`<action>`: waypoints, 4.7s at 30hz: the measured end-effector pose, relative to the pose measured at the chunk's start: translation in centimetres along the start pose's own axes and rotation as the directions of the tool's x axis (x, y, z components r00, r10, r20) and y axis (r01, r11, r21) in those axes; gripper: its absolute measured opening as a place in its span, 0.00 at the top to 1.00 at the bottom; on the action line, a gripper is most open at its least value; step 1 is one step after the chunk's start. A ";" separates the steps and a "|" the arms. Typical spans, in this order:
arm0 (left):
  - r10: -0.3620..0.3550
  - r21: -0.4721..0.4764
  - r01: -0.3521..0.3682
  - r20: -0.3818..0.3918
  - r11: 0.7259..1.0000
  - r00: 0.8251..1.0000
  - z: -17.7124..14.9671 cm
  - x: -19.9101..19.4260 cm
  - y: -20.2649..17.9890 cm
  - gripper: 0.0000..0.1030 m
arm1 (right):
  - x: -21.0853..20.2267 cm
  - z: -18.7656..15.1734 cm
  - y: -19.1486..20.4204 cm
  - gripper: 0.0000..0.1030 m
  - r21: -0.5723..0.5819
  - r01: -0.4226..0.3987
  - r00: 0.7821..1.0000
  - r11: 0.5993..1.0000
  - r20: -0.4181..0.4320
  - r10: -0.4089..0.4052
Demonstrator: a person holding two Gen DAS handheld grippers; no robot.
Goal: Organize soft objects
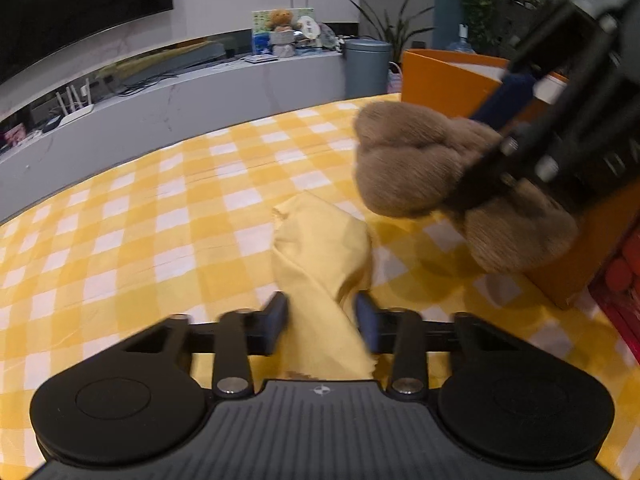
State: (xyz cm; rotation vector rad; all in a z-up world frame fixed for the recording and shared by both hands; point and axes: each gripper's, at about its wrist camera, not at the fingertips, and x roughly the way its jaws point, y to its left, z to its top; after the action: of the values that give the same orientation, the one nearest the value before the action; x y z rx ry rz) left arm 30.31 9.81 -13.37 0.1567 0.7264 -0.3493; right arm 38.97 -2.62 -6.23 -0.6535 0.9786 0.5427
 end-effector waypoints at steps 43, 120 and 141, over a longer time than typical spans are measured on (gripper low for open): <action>-0.160 -0.079 0.200 0.357 0.977 0.921 6.0 -15.3 -9.3 0.95 | -16.9 -13.3 -6.5 0.59 0.296 0.172 0.942 0.940 0.229 -0.245; 0.003 0.034 -0.022 0.485 0.999 0.874 8.3 -21.4 -18.9 0.19 | -26.6 -22.7 -6.2 0.16 0.462 0.169 0.777 0.870 0.481 -0.406; 0.163 -0.069 -0.149 0.527 0.986 0.834 -0.8 -23.3 -18.7 0.06 | -24.2 -28.7 7.4 0.03 0.627 0.118 0.639 0.770 0.545 -0.542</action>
State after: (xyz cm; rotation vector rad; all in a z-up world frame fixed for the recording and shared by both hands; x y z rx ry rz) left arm 6.82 -1.33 1.33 0.0866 0.1621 -0.2095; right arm 6.41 -21.14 1.74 -0.0615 0.2060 0.1054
